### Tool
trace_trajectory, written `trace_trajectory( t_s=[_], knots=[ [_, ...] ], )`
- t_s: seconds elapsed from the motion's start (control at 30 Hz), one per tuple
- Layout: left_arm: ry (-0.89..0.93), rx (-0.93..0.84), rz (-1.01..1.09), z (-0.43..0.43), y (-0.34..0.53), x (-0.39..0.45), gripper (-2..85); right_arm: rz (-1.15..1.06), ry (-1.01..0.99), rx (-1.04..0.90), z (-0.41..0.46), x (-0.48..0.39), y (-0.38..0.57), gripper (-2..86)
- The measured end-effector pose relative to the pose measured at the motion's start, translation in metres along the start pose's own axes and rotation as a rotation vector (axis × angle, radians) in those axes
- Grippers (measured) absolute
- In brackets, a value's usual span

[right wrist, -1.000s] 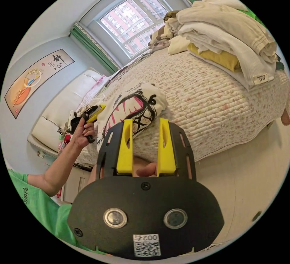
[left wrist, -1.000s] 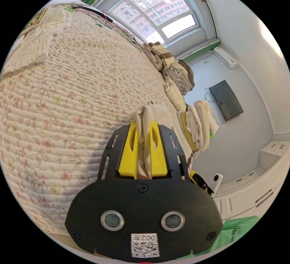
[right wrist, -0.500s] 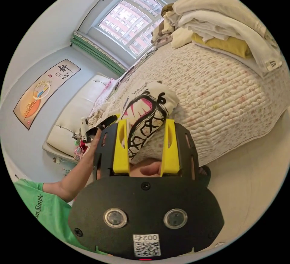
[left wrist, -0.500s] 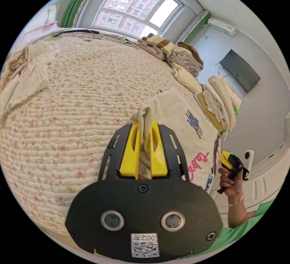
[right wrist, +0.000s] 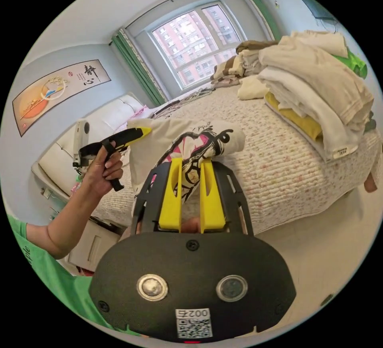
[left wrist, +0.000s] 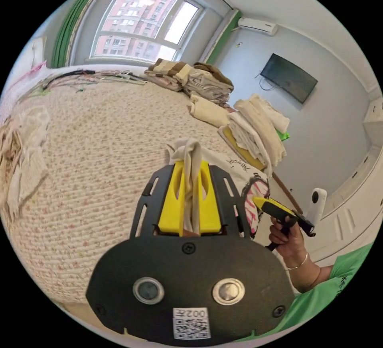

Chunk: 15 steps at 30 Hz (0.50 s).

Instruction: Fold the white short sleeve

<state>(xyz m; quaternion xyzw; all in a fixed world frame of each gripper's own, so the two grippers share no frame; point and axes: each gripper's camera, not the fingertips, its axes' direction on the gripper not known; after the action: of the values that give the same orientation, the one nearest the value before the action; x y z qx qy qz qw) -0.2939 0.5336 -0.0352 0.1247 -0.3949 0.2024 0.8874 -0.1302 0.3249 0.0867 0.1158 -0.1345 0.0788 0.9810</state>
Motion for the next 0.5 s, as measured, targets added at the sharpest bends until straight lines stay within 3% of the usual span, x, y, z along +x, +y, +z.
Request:
trace_trajectory(
  t_s=[0.3,0.4,0.5],
  knots=[
    [0.165,0.179,0.253,-0.006,-0.156,0.144,4.2,-0.047,0.177,0.381,-0.143,0.025,-0.093,7.0],
    [0.265,0.130,0.195,0.034,-0.232,0.170,3.5,-0.019,0.259,0.446,-0.170,0.055,-0.133,7.1],
    [0.285,-0.023,0.104,0.098,-0.286,0.168,2.7,0.064,0.277,0.365,-0.165,0.113,-0.173,7.9]
  ],
)
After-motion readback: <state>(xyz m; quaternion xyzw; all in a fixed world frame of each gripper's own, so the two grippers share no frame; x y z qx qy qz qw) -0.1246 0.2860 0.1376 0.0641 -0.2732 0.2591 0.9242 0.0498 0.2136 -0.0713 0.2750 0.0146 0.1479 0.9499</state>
